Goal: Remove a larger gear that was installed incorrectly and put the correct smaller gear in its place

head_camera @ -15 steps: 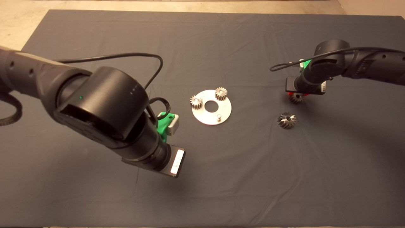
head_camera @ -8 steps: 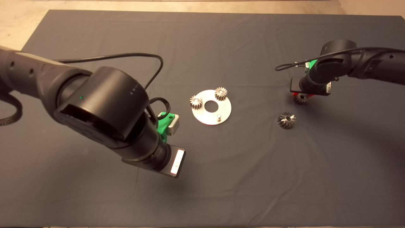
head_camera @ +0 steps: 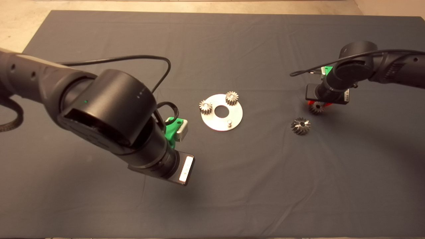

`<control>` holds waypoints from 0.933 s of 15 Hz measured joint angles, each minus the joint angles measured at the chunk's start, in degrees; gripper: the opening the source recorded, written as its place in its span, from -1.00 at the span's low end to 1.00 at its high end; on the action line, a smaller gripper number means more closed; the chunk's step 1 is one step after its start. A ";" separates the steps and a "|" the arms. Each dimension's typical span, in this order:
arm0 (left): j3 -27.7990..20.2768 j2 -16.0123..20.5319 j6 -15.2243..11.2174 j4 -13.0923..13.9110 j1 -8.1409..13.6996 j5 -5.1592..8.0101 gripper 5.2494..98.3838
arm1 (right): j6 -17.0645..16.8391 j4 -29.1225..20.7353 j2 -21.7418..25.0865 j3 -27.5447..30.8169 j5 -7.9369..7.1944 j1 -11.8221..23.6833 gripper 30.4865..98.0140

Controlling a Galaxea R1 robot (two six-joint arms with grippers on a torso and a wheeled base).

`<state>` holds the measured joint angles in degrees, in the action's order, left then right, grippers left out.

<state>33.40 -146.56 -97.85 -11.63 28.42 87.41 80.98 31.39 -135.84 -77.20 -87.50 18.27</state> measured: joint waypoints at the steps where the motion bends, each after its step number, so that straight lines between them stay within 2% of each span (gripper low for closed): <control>1: 0.00 0.00 0.00 0.00 0.01 0.02 0.16 | 0.13 -0.15 0.01 0.13 -0.04 0.00 -0.84; 7: 0.00 0.00 0.00 0.00 0.00 0.02 0.16 | 0.85 -0.91 0.30 0.80 -0.09 -0.02 -0.80; 8: 0.00 0.00 0.00 0.00 0.01 0.02 0.16 | 0.94 -0.99 0.30 0.80 -0.12 -0.02 -0.74; 14: 0.00 0.00 0.00 0.00 0.00 0.02 0.16 | 1.01 -1.29 0.76 0.80 0.20 -0.02 -0.73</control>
<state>33.40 -146.56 -97.85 -11.63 28.42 87.43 81.99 30.10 -135.08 -76.40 -87.31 18.25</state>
